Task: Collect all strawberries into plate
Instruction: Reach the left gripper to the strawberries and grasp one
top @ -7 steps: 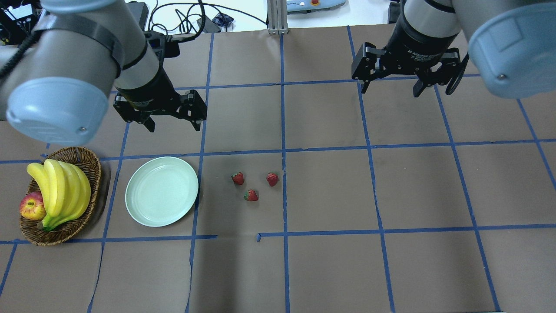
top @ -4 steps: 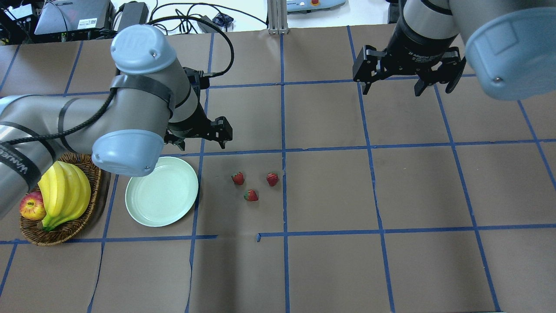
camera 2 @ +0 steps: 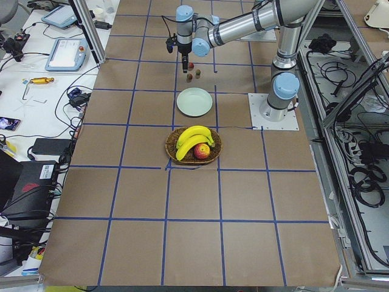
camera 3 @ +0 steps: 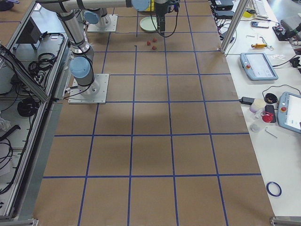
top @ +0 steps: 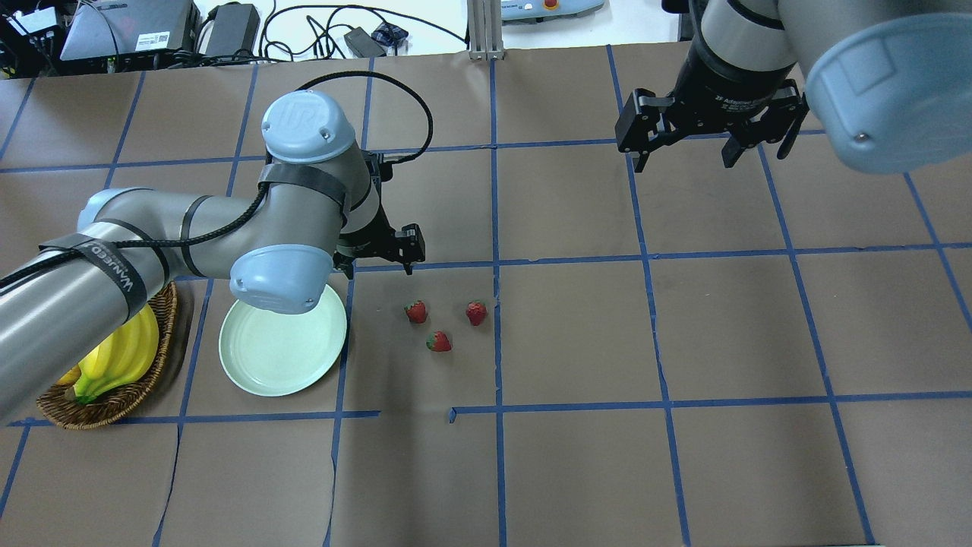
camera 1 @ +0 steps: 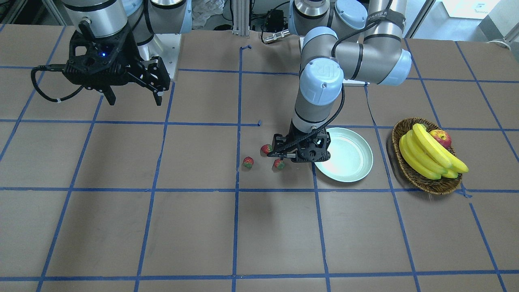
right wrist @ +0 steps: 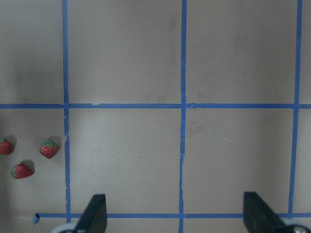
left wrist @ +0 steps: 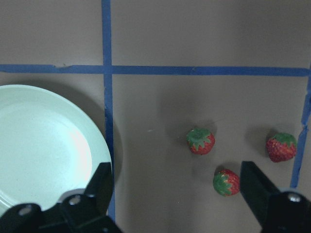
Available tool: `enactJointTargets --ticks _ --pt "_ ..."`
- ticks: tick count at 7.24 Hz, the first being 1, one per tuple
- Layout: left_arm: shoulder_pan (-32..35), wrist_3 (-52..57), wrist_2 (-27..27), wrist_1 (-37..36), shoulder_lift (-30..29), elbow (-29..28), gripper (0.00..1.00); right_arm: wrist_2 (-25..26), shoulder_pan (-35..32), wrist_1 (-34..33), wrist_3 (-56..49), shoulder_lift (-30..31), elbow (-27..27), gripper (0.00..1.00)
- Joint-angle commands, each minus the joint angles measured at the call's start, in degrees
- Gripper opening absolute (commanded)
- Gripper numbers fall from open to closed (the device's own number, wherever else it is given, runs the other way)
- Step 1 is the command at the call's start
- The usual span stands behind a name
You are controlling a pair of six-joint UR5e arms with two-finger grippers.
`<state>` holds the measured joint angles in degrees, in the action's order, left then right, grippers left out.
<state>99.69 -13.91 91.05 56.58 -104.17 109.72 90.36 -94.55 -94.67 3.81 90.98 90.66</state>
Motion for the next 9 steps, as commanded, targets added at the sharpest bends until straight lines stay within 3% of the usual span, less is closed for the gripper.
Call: enactJointTargets --ticks 1,3,5,7,9 --pt "2.2 -5.2 0.1 -3.3 -5.4 0.1 0.84 0.0 0.0 0.0 0.0 0.0 0.0 1.0" --pt "3.1 -8.0 0.1 -6.6 -7.9 2.5 0.8 0.0 0.0 0.0 0.0 0.0 0.2 1.0" --pt "3.1 -8.9 0.0 -16.4 -8.4 7.5 0.79 0.1 0.0 0.0 0.0 0.0 0.2 1.0" --pt "3.1 -8.2 -0.1 -16.4 -8.2 7.3 0.64 0.1 0.0 0.0 0.0 0.0 0.1 1.0" --pt "3.2 -8.0 0.0 -16.4 -7.4 7.4 0.64 0.1 0.0 0.0 0.0 0.0 0.2 1.0"
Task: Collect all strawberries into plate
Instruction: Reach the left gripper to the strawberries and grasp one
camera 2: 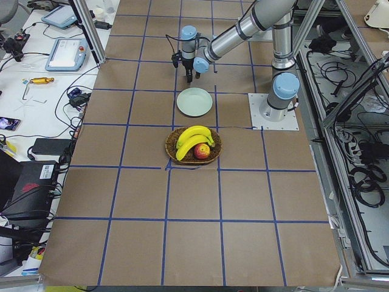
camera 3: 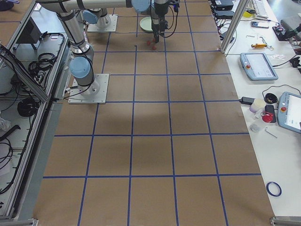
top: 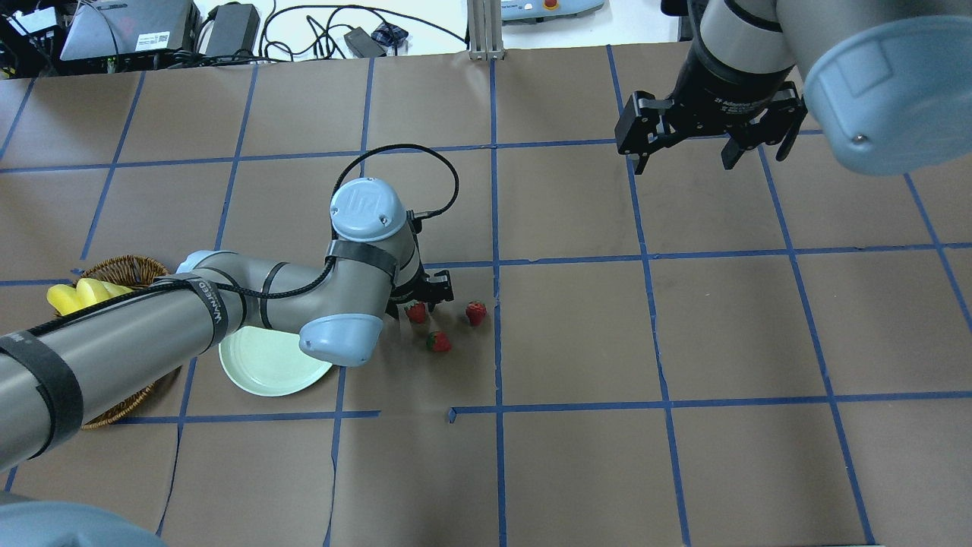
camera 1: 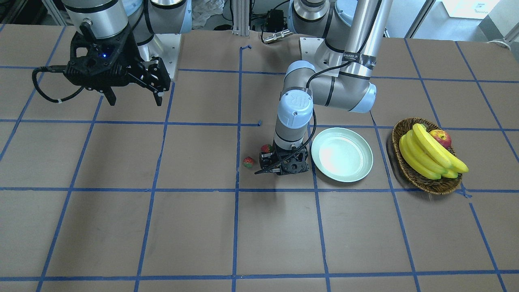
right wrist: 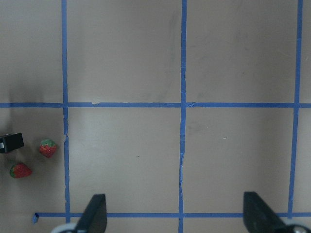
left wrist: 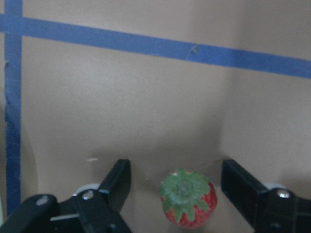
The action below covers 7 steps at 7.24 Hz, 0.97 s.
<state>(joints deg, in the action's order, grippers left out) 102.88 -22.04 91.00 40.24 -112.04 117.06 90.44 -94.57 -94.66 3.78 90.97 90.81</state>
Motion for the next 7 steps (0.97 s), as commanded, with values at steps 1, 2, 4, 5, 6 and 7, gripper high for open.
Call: enactJointTargets --ticks 1,2,4,5,6,7 --pt "0.5 0.1 0.1 0.0 1.1 0.1 0.64 -0.1 0.0 0.0 0.0 0.0 0.1 1.0" --pt "0.7 -0.3 0.1 0.1 0.8 0.1 0.63 -0.1 0.0 0.0 0.0 0.0 0.1 1.0" --pt "0.8 -0.5 0.1 0.1 0.8 0.1 0.4 -0.1 0.0 0.0 0.0 0.0 0.0 1.0" --pt "0.8 -0.2 0.2 0.3 0.9 0.0 0.19 -0.1 0.0 0.0 0.0 0.0 0.1 1.0" --pt "0.8 0.3 0.4 0.3 1.4 -0.4 0.01 -0.1 0.0 0.0 0.0 0.0 0.1 1.0" --pt "0.7 1.4 3.1 2.6 1.9 -1.9 0.0 -0.1 0.0 0.0 0.0 0.0 0.0 1.0"
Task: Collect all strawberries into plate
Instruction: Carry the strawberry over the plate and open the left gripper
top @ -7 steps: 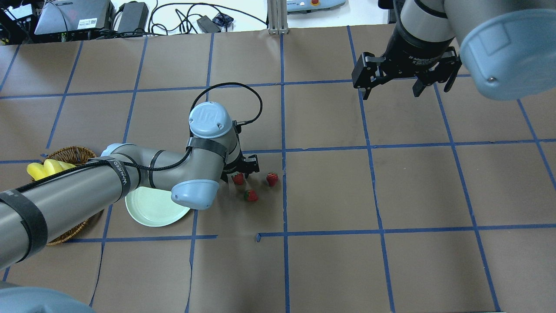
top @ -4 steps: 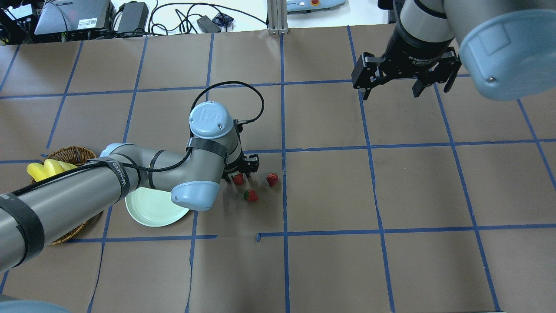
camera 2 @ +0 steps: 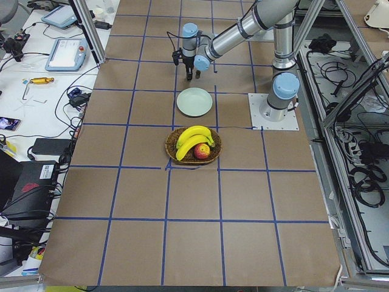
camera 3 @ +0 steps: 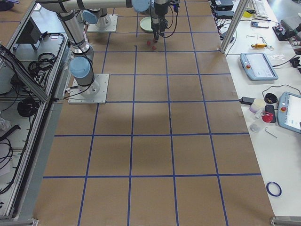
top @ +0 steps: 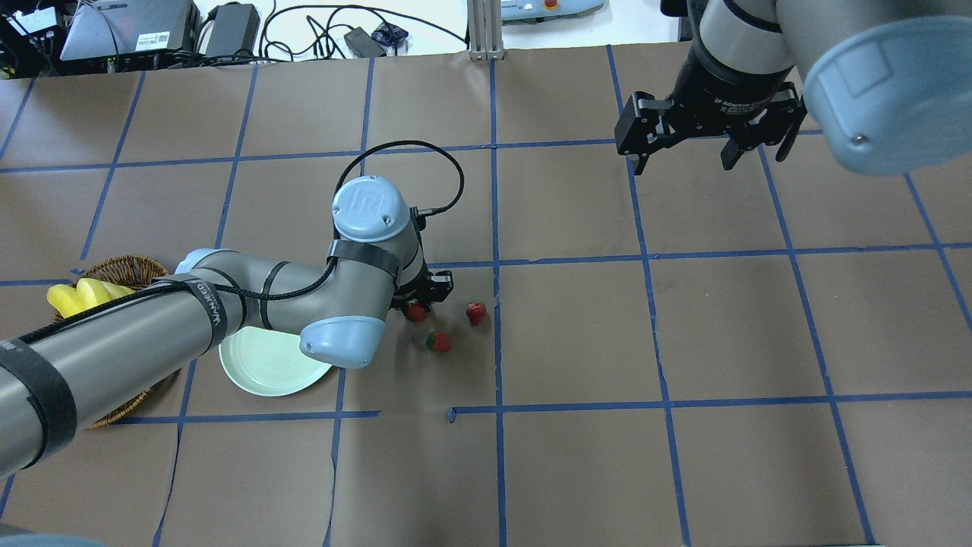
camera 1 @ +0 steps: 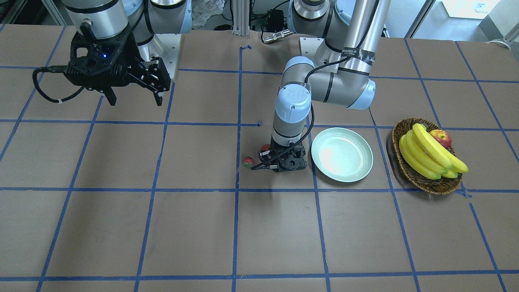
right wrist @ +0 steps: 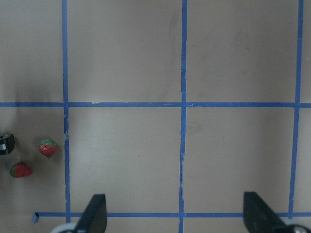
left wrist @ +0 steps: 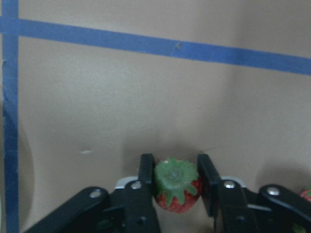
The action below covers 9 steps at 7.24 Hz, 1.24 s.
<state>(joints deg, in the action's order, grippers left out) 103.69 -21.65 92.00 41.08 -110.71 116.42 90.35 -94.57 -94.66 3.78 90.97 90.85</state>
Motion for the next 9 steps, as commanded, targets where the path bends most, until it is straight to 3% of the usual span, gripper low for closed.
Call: enactJointTargets --ticks 1,4,6,7,8,9 --pt "-0.7 5.8 6.8 7.1 3.0 -2.0 0.0 0.0 0.0 0.0 0.0 0.0 -0.1 1.0" --pt "-7.3 18.9 8.2 18.5 10.5 -0.9 0.0 0.1 0.0 0.0 0.0 0.0 -0.1 1.0" --pt "-9.2 24.3 8.5 17.8 10.9 2.5 0.02 0.1 0.0 0.0 0.0 0.0 -0.1 1.0" --pt "-10.3 24.0 8.5 17.7 10.0 2.7 0.09 0.1 0.0 0.0 0.0 0.0 -0.1 1.0" --pt "-10.5 24.3 7.9 17.8 9.5 2.8 0.43 0.1 0.0 0.0 0.0 0.0 0.0 1.0" --pt "-10.5 24.2 7.8 17.8 9.2 2.6 0.96 0.1 0.0 0.0 0.0 0.0 -0.1 1.0"
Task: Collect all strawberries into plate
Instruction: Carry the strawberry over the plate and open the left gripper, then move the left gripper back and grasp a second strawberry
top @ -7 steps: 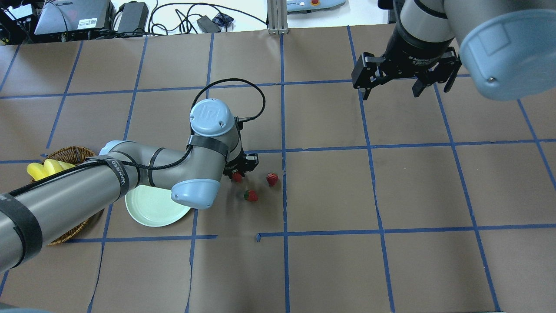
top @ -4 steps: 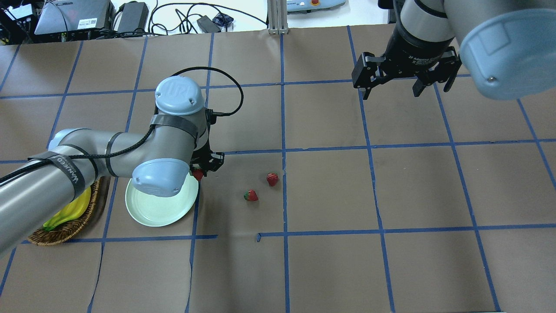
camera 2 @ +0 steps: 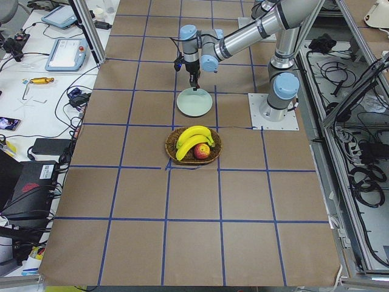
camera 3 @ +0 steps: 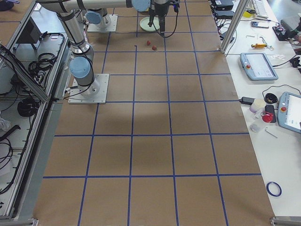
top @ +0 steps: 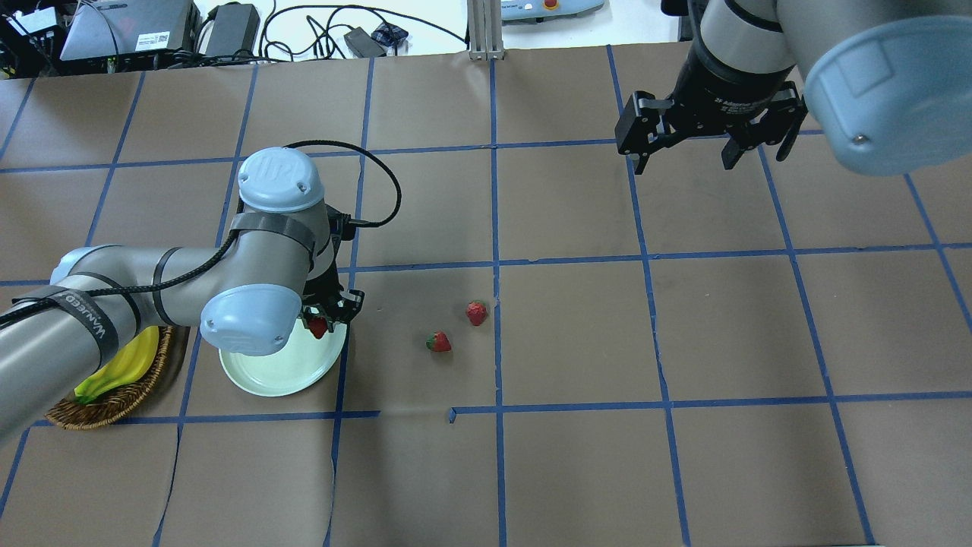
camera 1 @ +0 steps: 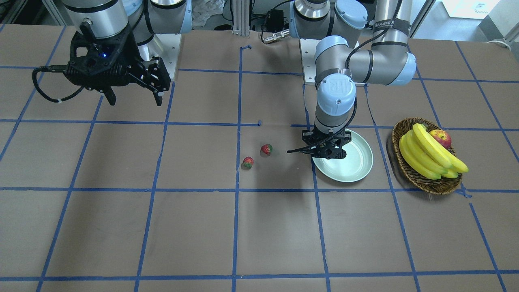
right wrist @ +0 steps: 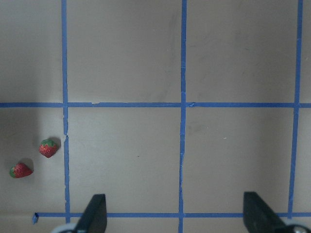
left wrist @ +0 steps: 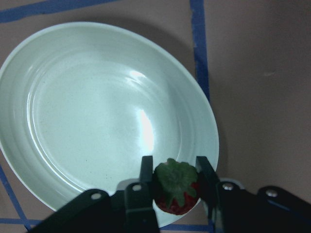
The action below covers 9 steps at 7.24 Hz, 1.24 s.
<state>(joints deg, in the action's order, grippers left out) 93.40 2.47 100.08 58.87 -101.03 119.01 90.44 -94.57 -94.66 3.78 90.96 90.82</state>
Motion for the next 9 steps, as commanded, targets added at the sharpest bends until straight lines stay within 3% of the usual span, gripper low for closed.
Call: enactJointTargets --ticks 1,3,5,7,9 --pt "-0.2 0.3 -0.3 -0.2 -0.6 -0.5 1.0 0.0 0.0 0.0 0.0 0.0 0.1 1.0" --pt "1.3 -4.0 -3.4 0.0 -0.4 -2.7 1.0 -0.1 0.0 -0.2 0.0 0.0 0.0 1.0" --pt "8.3 -11.4 -3.8 -0.2 -1.2 -3.7 0.98 -0.1 0.0 -0.1 0.0 0.0 0.0 1.0" --pt "12.8 -17.6 -8.7 -1.8 -2.8 -3.8 0.93 -0.1 0.0 -0.1 0.0 0.0 0.0 1.0" --pt "12.9 -17.4 -14.1 -2.8 -5.4 -3.7 0.81 -0.1 -0.1 -0.1 0.0 0.0 0.0 1.0"
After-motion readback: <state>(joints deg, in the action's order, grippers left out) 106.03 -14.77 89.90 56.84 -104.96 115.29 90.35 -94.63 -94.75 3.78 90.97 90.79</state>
